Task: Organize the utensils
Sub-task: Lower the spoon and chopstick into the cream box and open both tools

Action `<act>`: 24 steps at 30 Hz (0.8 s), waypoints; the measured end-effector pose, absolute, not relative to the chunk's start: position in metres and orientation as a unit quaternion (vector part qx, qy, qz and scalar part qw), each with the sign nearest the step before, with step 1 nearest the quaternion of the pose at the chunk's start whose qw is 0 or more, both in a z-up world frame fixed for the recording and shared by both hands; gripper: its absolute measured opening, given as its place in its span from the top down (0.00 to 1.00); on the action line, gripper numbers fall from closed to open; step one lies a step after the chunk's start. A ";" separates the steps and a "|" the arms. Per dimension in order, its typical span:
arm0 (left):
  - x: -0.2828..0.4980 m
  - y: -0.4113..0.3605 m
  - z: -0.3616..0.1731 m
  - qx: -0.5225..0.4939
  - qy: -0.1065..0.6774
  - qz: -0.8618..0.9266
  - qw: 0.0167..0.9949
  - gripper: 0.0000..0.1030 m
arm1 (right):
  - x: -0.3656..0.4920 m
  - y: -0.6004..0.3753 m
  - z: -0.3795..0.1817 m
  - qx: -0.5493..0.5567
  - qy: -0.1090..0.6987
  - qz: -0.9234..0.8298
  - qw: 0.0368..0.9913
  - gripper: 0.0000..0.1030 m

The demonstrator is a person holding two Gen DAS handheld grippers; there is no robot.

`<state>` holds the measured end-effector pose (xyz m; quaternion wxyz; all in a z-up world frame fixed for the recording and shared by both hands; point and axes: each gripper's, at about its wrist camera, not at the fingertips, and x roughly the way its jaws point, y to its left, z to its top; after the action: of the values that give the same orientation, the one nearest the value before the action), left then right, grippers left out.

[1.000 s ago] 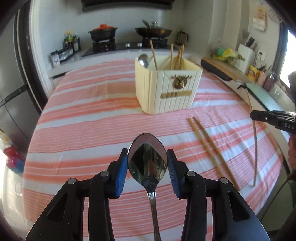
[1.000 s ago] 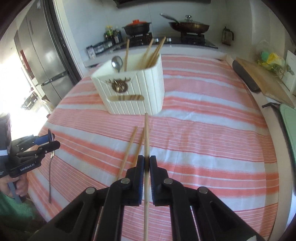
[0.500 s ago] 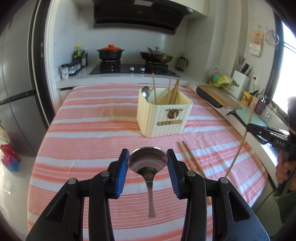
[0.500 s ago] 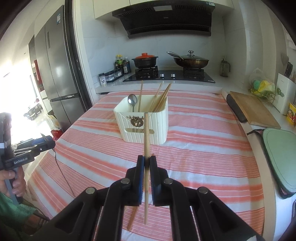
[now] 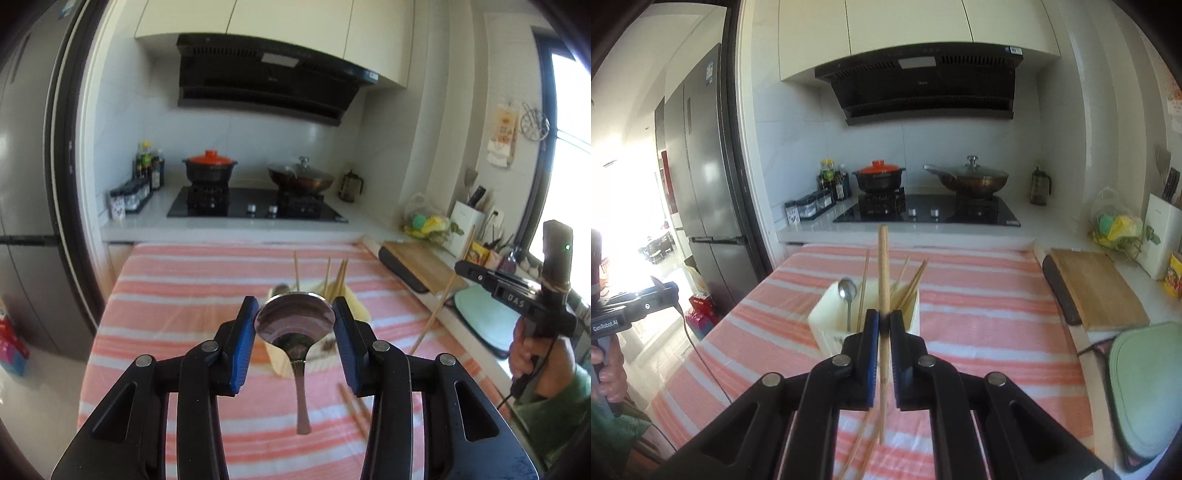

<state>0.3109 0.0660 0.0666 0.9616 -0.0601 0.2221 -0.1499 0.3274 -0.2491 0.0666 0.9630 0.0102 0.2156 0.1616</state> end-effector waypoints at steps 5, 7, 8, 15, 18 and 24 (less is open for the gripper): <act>0.365 0.054 0.101 -0.064 0.168 -0.125 0.976 0.60 | 0.377 -0.237 0.104 0.027 0.155 0.165 0.974 0.94; 0.393 0.044 0.096 -0.062 0.175 -0.122 0.975 0.60 | 0.398 -0.229 0.106 0.031 0.146 0.171 0.974 0.94; 0.408 0.039 0.090 -0.063 0.185 -0.120 0.973 0.60 | 0.410 -0.225 0.102 0.034 0.151 0.175 0.972 0.94; 0.492 0.006 0.012 -0.054 0.311 -0.119 0.942 0.60 | 0.490 -0.194 0.022 0.043 0.293 0.201 0.934 0.94; 0.511 -0.001 -0.018 -0.057 0.353 -0.116 0.927 0.60 | 0.512 -0.189 -0.016 0.051 0.348 0.199 0.915 0.94; 0.525 -0.012 -0.050 -0.057 0.398 -0.108 0.909 0.59 | 0.538 -0.190 -0.050 0.087 0.395 0.194 0.894 0.90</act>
<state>0.5251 -0.0120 -0.0503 0.9093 -0.0574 0.3977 -0.1083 0.5378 -0.1899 -0.0502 0.8939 0.0868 0.3945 0.1944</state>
